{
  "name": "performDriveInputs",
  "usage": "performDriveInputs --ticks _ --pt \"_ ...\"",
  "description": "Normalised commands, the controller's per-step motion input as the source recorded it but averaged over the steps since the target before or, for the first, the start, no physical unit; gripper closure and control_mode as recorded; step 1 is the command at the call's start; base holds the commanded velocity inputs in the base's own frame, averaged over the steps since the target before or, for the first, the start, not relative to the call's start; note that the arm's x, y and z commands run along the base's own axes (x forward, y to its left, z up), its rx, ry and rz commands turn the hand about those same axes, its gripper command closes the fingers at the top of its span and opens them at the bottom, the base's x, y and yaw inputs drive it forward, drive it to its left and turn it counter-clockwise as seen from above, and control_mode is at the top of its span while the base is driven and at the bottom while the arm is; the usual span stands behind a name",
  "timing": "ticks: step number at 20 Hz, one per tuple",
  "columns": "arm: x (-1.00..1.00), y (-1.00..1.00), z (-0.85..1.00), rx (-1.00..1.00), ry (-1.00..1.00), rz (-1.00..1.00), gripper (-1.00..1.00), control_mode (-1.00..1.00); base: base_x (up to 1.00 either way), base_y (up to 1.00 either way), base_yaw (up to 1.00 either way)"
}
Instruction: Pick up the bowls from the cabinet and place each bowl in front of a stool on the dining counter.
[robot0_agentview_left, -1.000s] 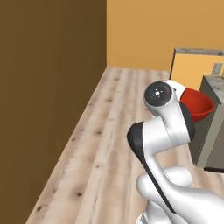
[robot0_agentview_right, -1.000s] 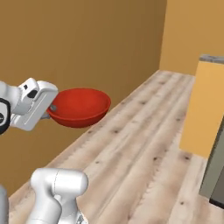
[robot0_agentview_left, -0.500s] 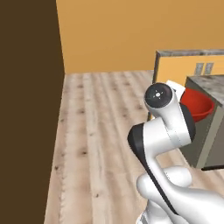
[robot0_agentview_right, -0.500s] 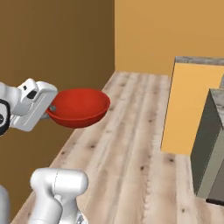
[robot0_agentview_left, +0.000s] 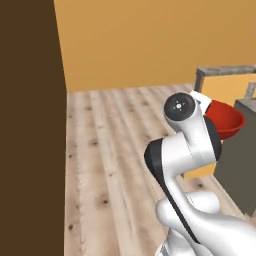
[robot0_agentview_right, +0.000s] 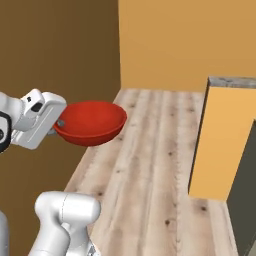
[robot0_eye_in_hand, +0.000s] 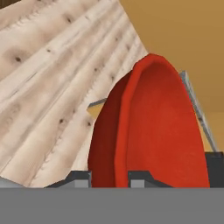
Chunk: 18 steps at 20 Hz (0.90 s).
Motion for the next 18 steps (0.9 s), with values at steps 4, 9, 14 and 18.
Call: performDriveInputs --ticks 4,9,14,18 --pt "0.0 0.0 0.0 0.0 0.0 0.0 1.0 1.0 1.0 0.02 0.0" --pt "0.0 0.0 0.0 0.0 0.0 0.0 1.0 1.0 1.0 0.19 0.0" --pt "0.0 0.0 0.0 0.0 0.0 0.0 1.0 1.0 1.0 0.24 -0.09" --pt "0.0 0.0 0.0 0.0 0.0 0.0 1.0 1.0 1.0 0.37 -0.26"
